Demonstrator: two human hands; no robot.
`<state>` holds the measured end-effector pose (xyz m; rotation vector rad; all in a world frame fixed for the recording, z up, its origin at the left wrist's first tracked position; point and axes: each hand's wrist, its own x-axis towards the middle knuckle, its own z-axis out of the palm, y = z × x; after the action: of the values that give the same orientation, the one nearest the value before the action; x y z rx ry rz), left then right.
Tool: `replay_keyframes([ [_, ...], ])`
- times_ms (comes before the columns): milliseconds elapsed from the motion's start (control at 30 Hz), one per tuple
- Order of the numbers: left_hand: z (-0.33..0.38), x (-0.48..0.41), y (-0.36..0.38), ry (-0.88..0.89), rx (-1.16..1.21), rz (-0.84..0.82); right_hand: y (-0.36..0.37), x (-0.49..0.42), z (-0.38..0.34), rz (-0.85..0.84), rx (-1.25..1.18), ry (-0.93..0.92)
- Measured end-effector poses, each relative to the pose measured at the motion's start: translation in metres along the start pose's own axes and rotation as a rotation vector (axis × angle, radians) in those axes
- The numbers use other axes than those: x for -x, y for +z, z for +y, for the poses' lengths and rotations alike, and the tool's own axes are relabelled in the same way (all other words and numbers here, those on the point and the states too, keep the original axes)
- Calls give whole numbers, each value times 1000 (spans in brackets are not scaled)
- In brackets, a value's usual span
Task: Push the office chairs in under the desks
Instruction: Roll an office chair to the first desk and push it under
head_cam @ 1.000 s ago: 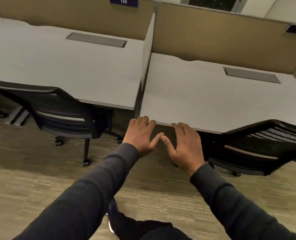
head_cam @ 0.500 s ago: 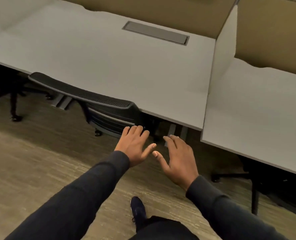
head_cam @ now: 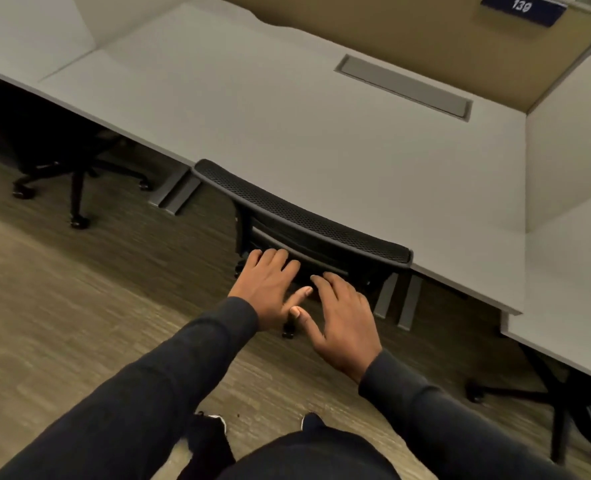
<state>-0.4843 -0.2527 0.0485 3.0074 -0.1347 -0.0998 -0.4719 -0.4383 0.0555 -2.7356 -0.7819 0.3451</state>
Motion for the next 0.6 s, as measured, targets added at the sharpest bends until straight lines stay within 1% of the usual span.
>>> replay_keyframes([
  [300,-221,66,-38,-4,-45,-28,45,-88,-201,25,-13,9],
  [433,-308,79,-52,-43,-48,-11,60,-134,-274,33,-44,-6],
  [600,-411,79,-60,-71,-51,-11,76,-215,-352,48,-23,-45],
])
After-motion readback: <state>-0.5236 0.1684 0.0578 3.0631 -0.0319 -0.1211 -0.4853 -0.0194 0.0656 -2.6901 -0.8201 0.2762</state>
